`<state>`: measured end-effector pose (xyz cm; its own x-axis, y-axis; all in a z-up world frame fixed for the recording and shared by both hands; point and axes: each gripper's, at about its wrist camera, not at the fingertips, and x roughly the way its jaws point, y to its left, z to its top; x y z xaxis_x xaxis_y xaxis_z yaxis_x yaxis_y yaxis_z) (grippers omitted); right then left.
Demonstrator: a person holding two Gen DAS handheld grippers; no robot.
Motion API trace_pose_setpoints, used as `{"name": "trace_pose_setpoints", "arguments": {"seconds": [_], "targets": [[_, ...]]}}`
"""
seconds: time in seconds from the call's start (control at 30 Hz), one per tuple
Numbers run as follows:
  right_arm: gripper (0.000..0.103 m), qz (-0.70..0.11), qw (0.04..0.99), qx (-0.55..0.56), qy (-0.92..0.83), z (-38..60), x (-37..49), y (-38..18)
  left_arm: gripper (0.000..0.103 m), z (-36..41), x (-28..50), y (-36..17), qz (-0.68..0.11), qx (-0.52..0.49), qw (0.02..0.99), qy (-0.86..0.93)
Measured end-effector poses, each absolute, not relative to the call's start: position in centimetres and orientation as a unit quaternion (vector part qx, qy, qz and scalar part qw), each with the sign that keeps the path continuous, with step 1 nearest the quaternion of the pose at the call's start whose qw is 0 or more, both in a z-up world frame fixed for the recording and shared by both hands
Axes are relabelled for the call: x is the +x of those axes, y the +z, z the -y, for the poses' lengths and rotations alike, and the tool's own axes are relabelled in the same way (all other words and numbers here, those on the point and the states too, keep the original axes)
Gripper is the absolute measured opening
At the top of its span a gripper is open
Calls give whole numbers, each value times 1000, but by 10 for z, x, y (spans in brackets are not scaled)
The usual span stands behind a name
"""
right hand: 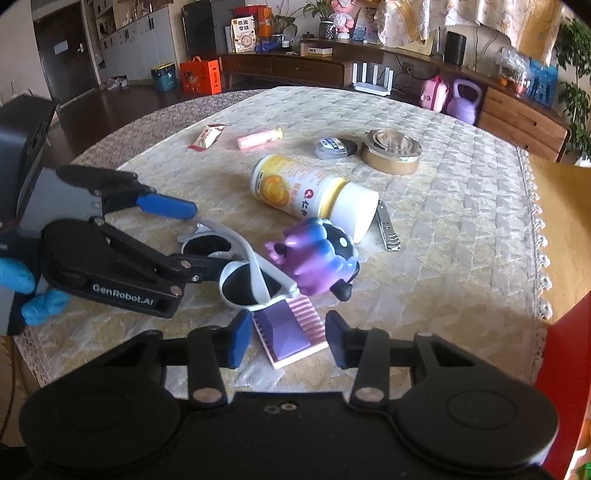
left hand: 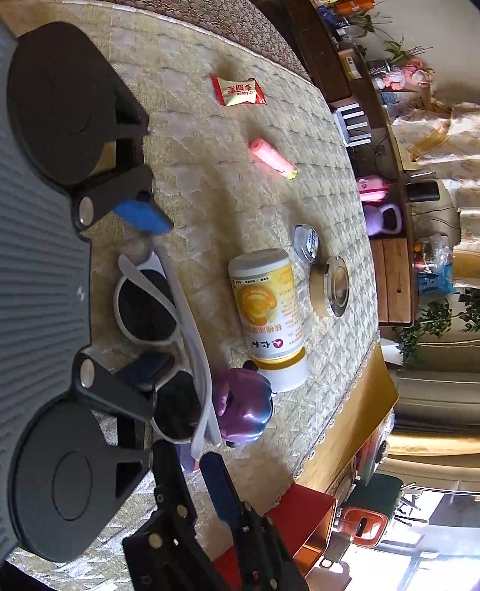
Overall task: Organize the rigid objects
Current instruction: 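Grasp the white sunglasses with the left tool while the right tool grasps the purple comb case, then carry the sunglasses in the left tool while the right tool carries the comb case into the tin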
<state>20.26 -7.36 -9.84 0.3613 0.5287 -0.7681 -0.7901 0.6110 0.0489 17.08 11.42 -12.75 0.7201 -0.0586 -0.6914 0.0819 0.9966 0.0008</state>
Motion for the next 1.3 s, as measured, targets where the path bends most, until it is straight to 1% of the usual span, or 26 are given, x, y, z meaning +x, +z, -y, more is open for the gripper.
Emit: {"name": "trace_pose_setpoints", "arguments": {"seconds": [0.07,0.2,0.37,0.83,1.3], "targets": [[36,-394,806,-162,410,74,204,-99,59,-114,171,-127,-371,16,928,-38],[31,-400,802,-154,416,73,204,-100,59,-114,171,-127,-370,13,928,-36],[20,-400,804,-139,417,76,202,-97,58,-116,170,-126,-370,5,928,-30],[20,-380,828,-116,395,100,183,-78,58,-116,156,-115,-373,-6,928,-18],[20,-345,868,-81,347,149,160,-35,58,-85,139,-71,-359,-7,933,-38]]}}
